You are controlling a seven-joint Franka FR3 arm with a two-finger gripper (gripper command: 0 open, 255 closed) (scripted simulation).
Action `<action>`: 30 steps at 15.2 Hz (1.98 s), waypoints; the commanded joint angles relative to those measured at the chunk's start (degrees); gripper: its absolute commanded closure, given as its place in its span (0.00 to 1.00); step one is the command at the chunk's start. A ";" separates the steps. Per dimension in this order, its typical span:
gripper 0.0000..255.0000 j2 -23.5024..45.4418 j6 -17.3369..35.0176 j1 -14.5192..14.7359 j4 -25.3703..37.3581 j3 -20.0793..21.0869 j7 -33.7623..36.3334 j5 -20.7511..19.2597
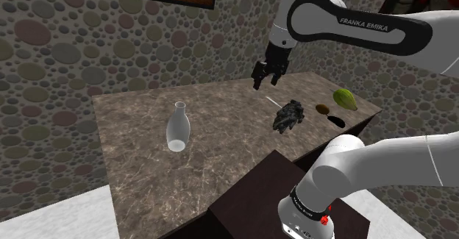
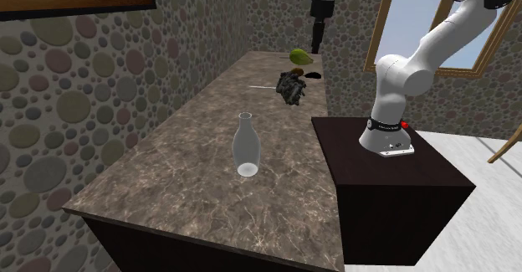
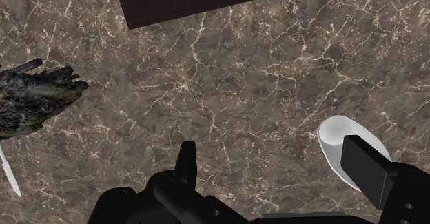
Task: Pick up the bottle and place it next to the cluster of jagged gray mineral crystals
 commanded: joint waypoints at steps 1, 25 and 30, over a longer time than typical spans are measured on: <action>0.00 0.00 0.00 0.00 0.00 0.00 0.00 0.00; 0.00 48.24 20.98 6.06 23.41 9.89 13.09 3.95; 0.00 53.36 23.44 6.81 25.80 10.25 14.16 3.40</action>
